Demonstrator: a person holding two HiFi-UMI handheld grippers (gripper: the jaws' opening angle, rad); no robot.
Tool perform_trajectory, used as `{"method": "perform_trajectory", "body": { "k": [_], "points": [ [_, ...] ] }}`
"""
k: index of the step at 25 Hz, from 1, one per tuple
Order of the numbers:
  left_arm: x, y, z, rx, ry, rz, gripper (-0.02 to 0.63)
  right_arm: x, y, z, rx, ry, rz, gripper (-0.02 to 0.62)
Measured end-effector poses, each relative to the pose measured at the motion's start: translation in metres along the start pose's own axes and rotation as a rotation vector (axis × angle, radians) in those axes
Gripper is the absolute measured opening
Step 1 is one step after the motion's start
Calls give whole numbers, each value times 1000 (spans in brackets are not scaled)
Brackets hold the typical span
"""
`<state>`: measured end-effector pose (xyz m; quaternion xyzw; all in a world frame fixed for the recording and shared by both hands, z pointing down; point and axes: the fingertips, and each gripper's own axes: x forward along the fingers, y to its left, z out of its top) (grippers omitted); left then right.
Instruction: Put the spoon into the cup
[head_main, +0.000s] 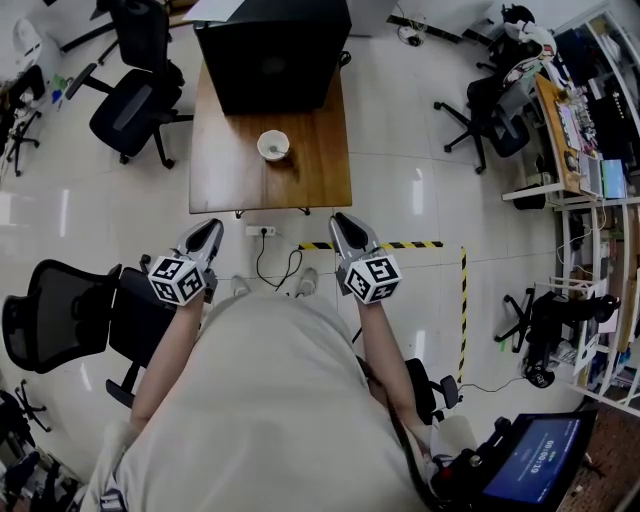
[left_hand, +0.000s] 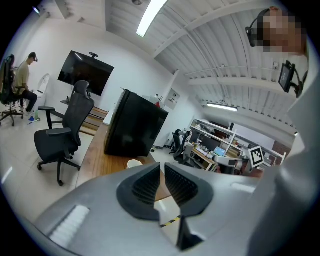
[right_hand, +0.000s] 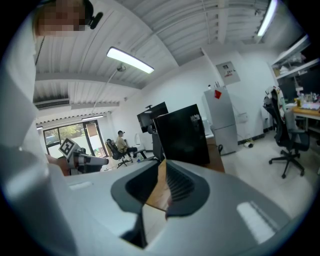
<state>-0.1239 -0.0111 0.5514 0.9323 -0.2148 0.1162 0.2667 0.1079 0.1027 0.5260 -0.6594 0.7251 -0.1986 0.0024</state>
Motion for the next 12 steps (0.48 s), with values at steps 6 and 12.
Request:
{"method": "perform_trajectory", "body": {
  "k": [6, 12],
  "points": [
    [5, -2, 0, 0, 8, -11, 12, -1, -4, 0, 3, 0, -11, 41],
    [9, -5, -3, 4, 18, -19, 12, -1, -4, -4, 11, 4, -6, 40]
  ]
}}
